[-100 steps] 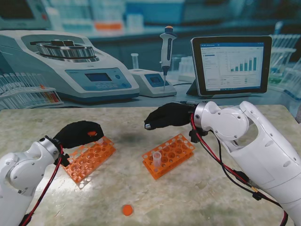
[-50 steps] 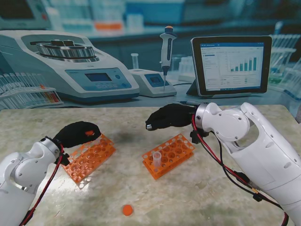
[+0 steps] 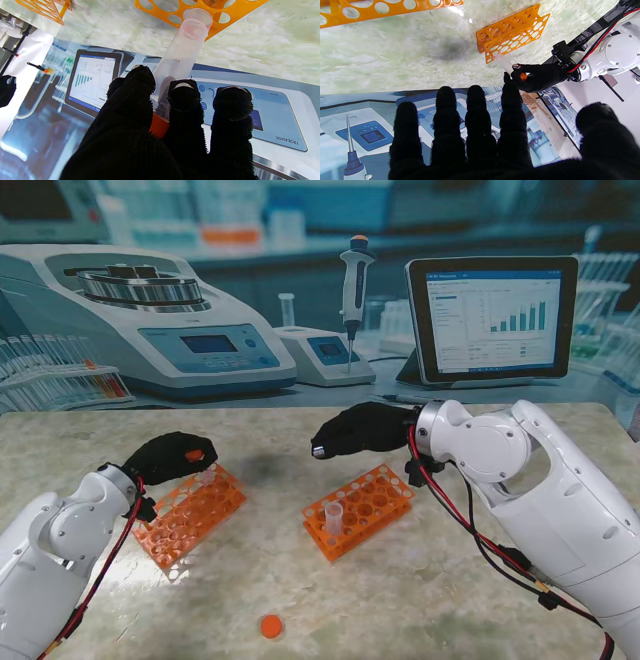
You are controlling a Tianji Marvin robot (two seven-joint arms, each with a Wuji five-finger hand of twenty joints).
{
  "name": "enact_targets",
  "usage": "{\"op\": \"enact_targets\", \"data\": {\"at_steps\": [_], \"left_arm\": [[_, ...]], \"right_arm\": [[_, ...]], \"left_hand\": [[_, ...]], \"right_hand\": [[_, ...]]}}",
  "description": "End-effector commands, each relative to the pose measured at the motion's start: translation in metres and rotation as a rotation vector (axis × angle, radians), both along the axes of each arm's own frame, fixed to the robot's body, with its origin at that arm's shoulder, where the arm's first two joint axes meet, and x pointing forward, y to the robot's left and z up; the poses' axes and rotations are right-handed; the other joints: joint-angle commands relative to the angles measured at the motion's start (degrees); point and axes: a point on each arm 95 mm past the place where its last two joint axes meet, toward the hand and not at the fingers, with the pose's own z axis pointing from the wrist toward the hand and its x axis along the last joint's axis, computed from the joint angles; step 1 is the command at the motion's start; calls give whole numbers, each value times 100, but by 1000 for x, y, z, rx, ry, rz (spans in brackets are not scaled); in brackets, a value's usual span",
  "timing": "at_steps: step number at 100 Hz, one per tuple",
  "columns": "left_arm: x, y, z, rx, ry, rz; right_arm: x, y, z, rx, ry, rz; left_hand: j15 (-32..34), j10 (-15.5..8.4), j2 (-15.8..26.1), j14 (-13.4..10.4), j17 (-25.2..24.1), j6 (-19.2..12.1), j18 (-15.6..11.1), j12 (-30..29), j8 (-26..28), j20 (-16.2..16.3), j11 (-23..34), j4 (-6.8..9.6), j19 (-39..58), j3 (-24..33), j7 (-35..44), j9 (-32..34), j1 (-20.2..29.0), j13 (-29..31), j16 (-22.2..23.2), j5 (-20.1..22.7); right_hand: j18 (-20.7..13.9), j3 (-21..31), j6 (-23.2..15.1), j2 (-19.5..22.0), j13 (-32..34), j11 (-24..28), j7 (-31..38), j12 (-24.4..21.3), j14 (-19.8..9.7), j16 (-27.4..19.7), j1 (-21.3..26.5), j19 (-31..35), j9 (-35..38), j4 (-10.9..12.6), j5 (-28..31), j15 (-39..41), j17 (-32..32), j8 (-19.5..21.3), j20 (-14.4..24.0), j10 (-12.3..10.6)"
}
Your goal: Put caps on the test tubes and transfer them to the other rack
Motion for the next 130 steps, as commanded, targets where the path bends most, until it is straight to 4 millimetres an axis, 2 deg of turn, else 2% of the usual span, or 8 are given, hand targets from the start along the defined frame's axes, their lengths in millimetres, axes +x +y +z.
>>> {"op": "enact_targets", "data": {"at_steps": [1, 47, 84, 94, 109, 121, 126, 130], "left_arm": [[-1, 1, -10, 5, 31, 9], [-11, 9, -6, 36, 58, 12], [-3, 4, -18, 17, 86, 31], [-2, 2, -19, 10, 92, 35], [-1, 1, -20, 2, 90, 34], [-1, 0, -20, 17, 96, 24], [-1, 0, -20, 20, 99, 23], [-1, -1, -21, 20, 102, 23]], "right_arm": [[-1, 0, -4, -3, 9, -1], [0, 0, -7, -2, 11, -2], [0, -2, -8, -5, 15, -6], [-1, -3, -8, -5, 14, -8], [-1, -4, -8, -5, 12, -7], [-1, -4, -9, -6, 13, -6], [-1, -4, -9, -6, 13, -6], [-1, -4, -9, -5, 14, -6]], "left_hand": [[-15, -315, 1122, -383, -27, 695, 148, 515, 252, 242, 2473, 415, 107, 1944, 1176, 951, 862, -167, 120, 585], [-11, -319, 1125, -380, -31, 700, 150, 513, 244, 251, 2468, 413, 123, 1937, 1175, 951, 862, -167, 128, 584], [-84, -261, 1065, -245, -121, 756, 198, 504, 43, 291, 2362, 398, 122, 1909, 892, 927, 861, -187, 121, 599], [-358, -161, 957, 23, -228, 864, 213, 576, -466, 296, 2015, 344, 57, 1877, 378, 879, 856, -204, 93, 628], [-1715, -40, 382, 498, -913, 1121, 414, 509, -2047, 68, 696, 291, -814, 1589, -995, 794, 860, -411, -135, 629], [-3191, -46, 233, 699, -1740, 1067, 736, 354, -3172, -623, -712, 680, -2192, 232, -1905, 700, 860, -743, -271, 415], [-3702, -47, 347, 759, -1935, 1048, 855, 17, -3446, -950, -805, 880, -2517, -271, -2148, 517, 842, -855, -437, 336], [-4181, -64, 405, 859, -2201, 1011, 1060, -550, -3623, -1199, -696, 931, -2882, -385, -2390, 237, 674, -1008, -966, 279]], "right_hand": [[135, -157, -160, -121, -93, 59, 89, 44, -115, -68, -34, -24, 66, -109, 159, -57, -103, 72, -74, -196], [134, -180, -160, -91, -87, 58, 90, 46, -104, -66, -25, -27, 65, -105, 164, -55, -105, 79, -72, -209], [138, -195, -159, -89, -85, 65, 88, 51, -107, -64, -24, -24, 82, -103, 162, -54, -103, 82, -68, -201], [139, -196, -163, -87, -79, 64, 90, 51, -112, -63, -21, -23, 78, -103, 169, -51, -103, 83, -67, -198], [140, -199, -164, -102, -85, 69, 88, 56, -115, -62, -26, -23, 87, -103, 162, -54, -102, 83, -66, -201], [136, -195, -174, -97, -78, 72, 89, 60, -120, -61, -27, -25, 95, -103, 161, -52, -104, 84, -66, -217], [137, -196, -165, -100, -74, 72, 89, 60, -113, -60, -30, -27, 95, -103, 162, -50, -104, 85, -66, -211], [138, -194, -172, -102, -74, 72, 90, 61, -109, -60, -29, -27, 96, -103, 166, -50, -104, 85, -66, -208]]}}
